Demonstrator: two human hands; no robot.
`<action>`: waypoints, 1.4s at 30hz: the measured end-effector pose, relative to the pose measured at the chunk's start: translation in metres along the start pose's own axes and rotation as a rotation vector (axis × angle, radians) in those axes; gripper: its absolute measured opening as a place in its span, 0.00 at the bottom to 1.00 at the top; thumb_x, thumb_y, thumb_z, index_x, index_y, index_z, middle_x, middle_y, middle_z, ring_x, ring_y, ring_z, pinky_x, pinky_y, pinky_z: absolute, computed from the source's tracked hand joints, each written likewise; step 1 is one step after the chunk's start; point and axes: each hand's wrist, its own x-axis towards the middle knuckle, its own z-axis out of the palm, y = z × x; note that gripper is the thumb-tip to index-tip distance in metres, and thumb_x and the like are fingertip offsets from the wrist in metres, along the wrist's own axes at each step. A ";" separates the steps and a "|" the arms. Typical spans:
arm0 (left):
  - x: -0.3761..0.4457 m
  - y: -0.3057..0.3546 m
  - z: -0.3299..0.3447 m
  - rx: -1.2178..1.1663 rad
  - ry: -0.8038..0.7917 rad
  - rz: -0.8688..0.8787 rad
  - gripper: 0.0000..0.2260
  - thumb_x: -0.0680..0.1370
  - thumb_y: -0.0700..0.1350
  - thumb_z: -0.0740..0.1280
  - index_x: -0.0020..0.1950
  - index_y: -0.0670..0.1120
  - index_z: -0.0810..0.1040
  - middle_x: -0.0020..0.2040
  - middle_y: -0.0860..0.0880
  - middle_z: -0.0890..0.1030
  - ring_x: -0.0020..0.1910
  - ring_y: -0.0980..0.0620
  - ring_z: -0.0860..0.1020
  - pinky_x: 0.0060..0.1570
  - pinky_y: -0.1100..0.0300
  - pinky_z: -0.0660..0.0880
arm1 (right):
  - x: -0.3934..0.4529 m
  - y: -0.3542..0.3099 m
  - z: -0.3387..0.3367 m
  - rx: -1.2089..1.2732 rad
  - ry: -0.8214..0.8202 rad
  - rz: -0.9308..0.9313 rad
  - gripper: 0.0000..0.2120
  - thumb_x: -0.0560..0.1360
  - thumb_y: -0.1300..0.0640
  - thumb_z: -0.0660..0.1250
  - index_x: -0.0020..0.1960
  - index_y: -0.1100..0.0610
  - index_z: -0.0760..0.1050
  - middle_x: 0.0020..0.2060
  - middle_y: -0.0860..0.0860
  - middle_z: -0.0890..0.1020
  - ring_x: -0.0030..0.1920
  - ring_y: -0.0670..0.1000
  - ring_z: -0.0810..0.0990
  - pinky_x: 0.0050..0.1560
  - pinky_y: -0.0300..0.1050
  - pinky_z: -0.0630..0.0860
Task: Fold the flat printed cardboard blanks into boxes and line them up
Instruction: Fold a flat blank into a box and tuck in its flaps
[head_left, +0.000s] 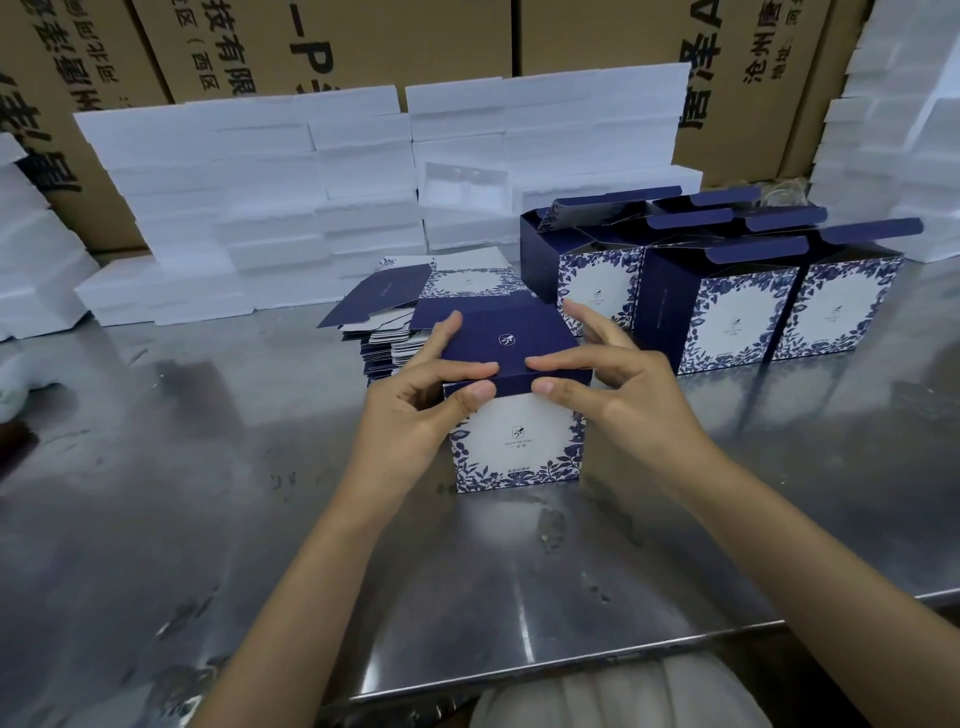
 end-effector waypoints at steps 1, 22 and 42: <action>-0.001 0.000 -0.002 -0.014 0.006 -0.010 0.10 0.69 0.45 0.75 0.50 0.53 0.87 0.75 0.54 0.71 0.73 0.64 0.67 0.69 0.57 0.72 | 0.001 0.000 -0.003 0.021 -0.040 0.016 0.12 0.71 0.61 0.78 0.50 0.46 0.86 0.73 0.42 0.72 0.71 0.33 0.68 0.68 0.32 0.67; 0.013 0.004 0.080 -0.006 -0.092 0.010 0.11 0.74 0.38 0.75 0.51 0.53 0.84 0.48 0.69 0.83 0.53 0.64 0.81 0.55 0.66 0.76 | -0.012 -0.014 -0.042 -0.991 0.277 -0.222 0.07 0.65 0.57 0.61 0.44 0.53 0.68 0.40 0.45 0.74 0.45 0.53 0.67 0.47 0.47 0.56; 0.100 -0.015 0.120 0.361 -0.060 -0.014 0.10 0.74 0.45 0.77 0.54 0.53 0.85 0.47 0.59 0.81 0.55 0.56 0.80 0.49 0.71 0.71 | 0.049 0.044 -0.074 -0.921 0.358 -0.222 0.11 0.70 0.68 0.64 0.51 0.59 0.73 0.50 0.50 0.81 0.55 0.56 0.74 0.58 0.45 0.58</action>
